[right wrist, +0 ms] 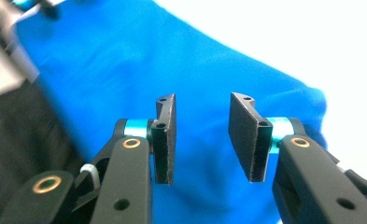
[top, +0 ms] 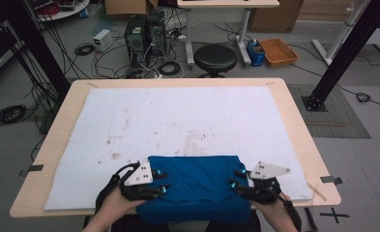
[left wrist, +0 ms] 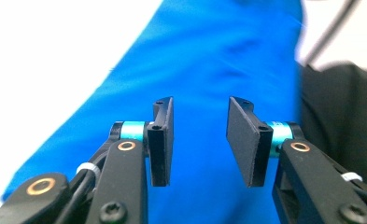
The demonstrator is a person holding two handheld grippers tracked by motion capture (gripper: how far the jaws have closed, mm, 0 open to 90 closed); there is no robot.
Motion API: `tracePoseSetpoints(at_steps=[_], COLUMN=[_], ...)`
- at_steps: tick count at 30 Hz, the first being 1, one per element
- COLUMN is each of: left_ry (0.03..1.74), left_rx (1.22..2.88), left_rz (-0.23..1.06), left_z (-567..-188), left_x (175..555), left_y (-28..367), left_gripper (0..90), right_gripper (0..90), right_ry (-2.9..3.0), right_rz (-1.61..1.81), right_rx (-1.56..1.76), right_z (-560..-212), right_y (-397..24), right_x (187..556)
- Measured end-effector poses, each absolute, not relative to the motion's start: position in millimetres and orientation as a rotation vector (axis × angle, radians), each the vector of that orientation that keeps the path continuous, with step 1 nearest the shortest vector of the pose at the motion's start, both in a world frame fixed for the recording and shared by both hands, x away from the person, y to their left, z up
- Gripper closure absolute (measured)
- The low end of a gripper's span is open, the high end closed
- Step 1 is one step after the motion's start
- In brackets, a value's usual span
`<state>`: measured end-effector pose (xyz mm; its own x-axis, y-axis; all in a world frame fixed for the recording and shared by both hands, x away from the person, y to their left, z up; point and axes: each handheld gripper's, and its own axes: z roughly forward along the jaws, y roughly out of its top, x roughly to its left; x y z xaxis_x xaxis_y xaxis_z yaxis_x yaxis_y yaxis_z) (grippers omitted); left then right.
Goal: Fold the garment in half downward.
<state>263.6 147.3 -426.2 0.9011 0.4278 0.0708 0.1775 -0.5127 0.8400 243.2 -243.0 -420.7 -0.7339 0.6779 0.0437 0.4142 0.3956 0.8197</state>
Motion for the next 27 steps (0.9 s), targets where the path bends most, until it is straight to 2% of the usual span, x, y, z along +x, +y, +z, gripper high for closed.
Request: tracePoseSetpoints(at_steps=[4,7,15,17,19,21,24,27], left_ry=[0.575,0.696,0.89,0.916,0.929,0.936,0.931,0.94], left_rx=[2.056,2.032,2.032,2.051,2.08,2.1,2.104,2.079], left_rz=[0.44,0.459,0.366,0.336,0.322,0.302,0.295,0.29], left_z=[-420.0,-418.5,-434.7,-438.5,-442.0,-444.1,-445.3,-443.3], left_x=[283.1,301.7,331.8,335.2,336.1,335.2,332.9,331.9], left_y=[154.1,160.0,168.2,168.1,167.6,167.6,168.8,170.7], left_gripper=[58.2,55.9,54.0,54.2,55.8,62.1,67.8,67.2], right_gripper=[58.0,58.0,60.1,63.4,70.7,75.4,75.5,71.5], right_ry=[2.184,2.143,2.23,2.245,2.272,2.296,2.289,2.243], right_rz=[1.255,1.292,1.268,1.239,1.203,1.16,1.161,1.175], right_rx=[1.133,1.273,1.394,1.394,1.386,1.375,1.371,1.384], right_z=[-415.1,-416.5,-434.4,-436.9,-439.5,-441.6,-441.5,-437.8], right_y=[-256.6,-261.9,-258.3,-256.5,-255.1,-254.6,-259.0,-267.5], right_x=[270.7,293.5,320.2,324.0,327.4,328.1,325.4,323.0])
